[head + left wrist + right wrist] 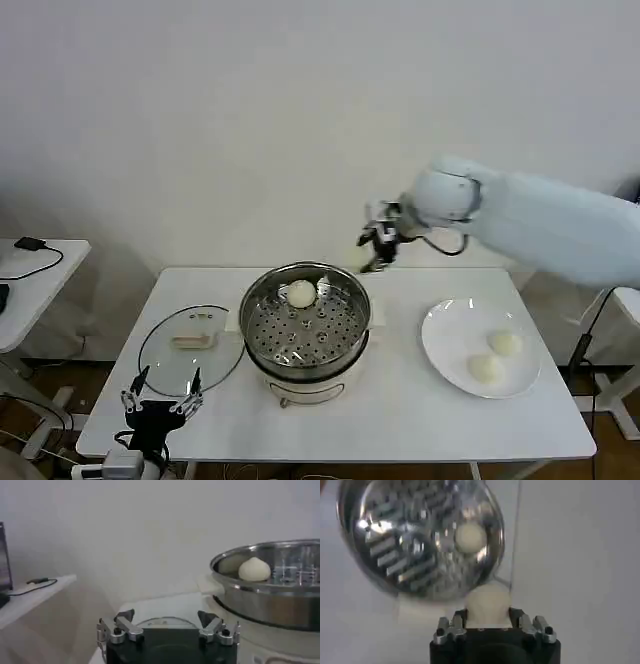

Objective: Take steamed baozi put them in steamer then cover it.

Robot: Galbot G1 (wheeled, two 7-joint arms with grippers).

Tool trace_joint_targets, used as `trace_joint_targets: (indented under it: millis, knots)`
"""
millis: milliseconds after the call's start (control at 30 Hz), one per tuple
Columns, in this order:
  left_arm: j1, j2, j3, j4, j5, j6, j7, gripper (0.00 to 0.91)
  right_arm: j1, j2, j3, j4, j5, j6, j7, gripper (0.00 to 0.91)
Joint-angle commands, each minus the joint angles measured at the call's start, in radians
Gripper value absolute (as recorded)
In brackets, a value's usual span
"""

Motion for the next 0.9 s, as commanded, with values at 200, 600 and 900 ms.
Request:
trace_joint_targets:
  millis: [200,600,900]
  knots:
    - [-0.012,-0.007,-0.013,-0.001,-0.005,-0.001,-0.001,0.907,-0.081,0.313,-0.050,-0.119,0.180,-0.139,0.081,0.574]
    - [-0.035,-0.020,-0.009,0.003,-0.003,0.000,-0.002,0.907,-0.165,0.347,-0.055,-0.197,0.118,-0.137,0.068,0.584]
    - [-0.031,-0.020,-0.010,-0.002,-0.001,-0.002,-0.001,0.907,-0.178,0.369,-0.057,-0.229,0.085,-0.133,0.057,0.584]
